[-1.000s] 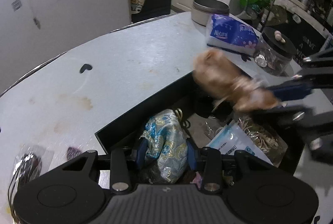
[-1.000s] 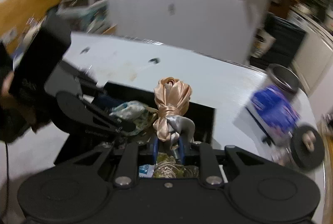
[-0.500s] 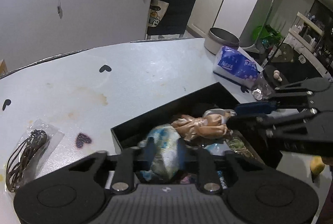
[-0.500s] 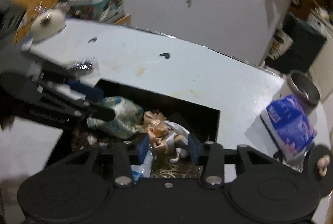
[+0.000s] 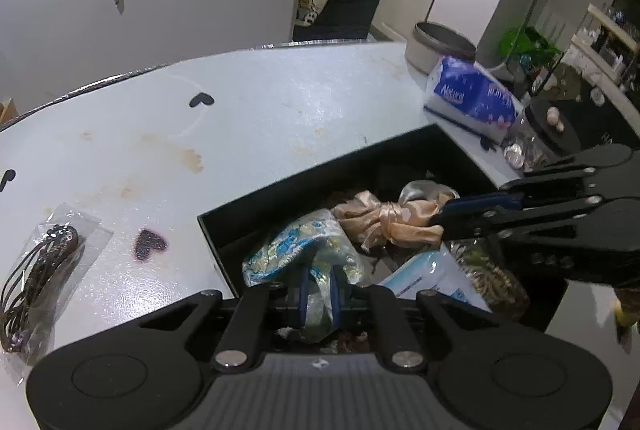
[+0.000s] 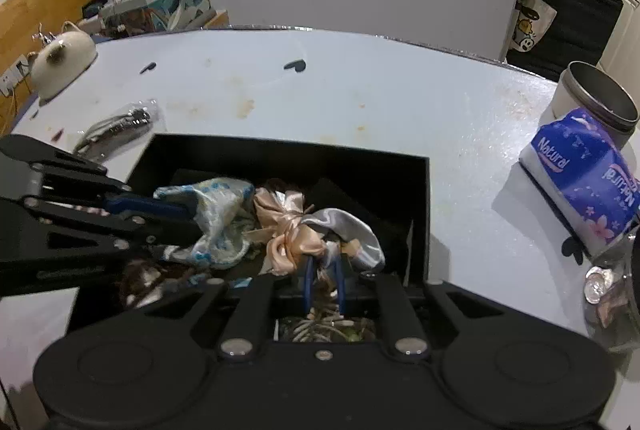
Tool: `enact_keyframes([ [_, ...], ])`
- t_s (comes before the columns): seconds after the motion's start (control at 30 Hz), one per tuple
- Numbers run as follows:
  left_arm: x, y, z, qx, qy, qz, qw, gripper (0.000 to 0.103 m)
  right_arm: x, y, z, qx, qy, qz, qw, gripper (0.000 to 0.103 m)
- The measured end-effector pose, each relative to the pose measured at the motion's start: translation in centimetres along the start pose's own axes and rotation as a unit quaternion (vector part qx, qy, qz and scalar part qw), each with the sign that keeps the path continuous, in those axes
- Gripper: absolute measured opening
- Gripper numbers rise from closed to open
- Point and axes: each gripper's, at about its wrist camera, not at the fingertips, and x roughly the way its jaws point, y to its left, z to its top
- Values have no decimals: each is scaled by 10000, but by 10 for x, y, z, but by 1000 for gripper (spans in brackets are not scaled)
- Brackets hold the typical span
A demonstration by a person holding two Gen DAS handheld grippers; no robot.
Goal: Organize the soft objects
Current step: 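Withdraw both tools from the box toward the bagged cords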
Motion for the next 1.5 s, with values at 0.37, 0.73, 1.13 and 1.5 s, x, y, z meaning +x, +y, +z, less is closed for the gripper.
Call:
enact_keyframes([
  [0.37, -35, -15, -14, -203, -191, -207, 9994, 19, -60, -9, -26, 301, -104, 198, 9993, 13],
  [0.73, -32, -16, -32, -278, -79, -40, 9996, 19, -79, 9, -68, 391, 169, 298, 9986, 13],
  [1.13, -78, -30, -43, -423, -540, 54, 9976, 29, -104, 13, -71, 768, -365, 210, 9962, 16],
  [1.5, -128, -39, -60, -620, -1070, 426, 9914, 77, -134, 18, -71, 732, -1193, -254, 9898, 35],
])
